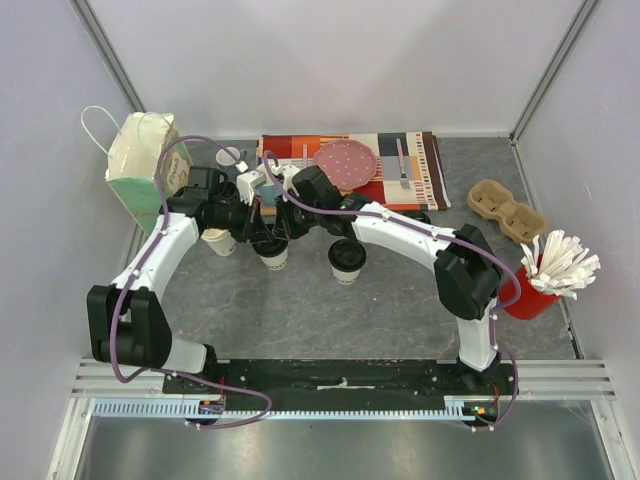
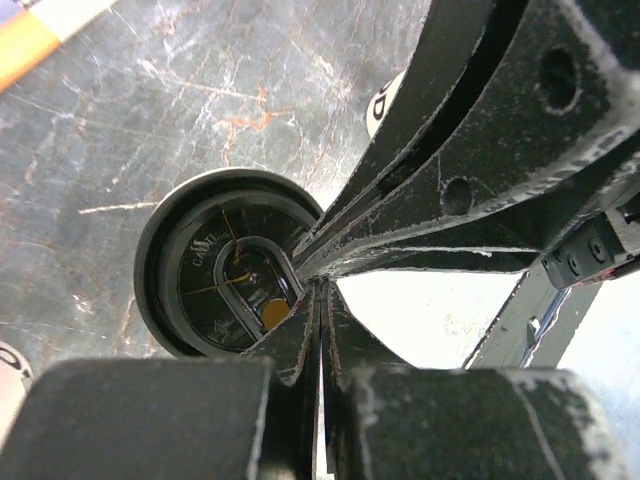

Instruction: Pack the takeout coffee

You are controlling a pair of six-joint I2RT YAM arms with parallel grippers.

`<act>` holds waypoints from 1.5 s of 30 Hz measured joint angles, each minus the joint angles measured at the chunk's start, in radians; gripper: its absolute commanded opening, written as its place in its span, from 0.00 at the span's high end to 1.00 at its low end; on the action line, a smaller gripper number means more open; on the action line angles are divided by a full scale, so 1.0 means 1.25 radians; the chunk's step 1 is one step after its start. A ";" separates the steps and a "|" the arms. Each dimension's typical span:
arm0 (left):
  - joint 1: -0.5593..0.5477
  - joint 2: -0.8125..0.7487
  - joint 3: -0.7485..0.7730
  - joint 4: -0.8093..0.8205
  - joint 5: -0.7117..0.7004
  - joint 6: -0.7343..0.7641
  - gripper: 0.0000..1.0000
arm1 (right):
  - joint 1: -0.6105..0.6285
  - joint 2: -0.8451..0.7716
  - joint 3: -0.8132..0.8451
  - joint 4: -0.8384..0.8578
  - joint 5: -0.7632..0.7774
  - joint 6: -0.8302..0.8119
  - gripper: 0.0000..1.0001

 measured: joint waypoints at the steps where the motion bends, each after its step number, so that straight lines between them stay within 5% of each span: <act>1: 0.000 -0.007 0.007 -0.001 -0.001 0.000 0.98 | 0.001 0.000 0.014 -0.010 0.001 -0.001 1.00; 11: 0.001 0.007 0.068 0.010 -0.017 -0.002 0.98 | -0.007 0.003 0.084 -0.049 0.052 -0.008 1.00; 24: -0.001 0.103 0.010 0.111 -0.064 -0.007 0.98 | -0.025 0.024 -0.049 0.114 -0.016 0.056 1.00; 45: 0.004 -0.002 0.061 0.056 -0.098 -0.005 0.98 | -0.022 0.021 0.099 -0.043 0.034 0.007 1.00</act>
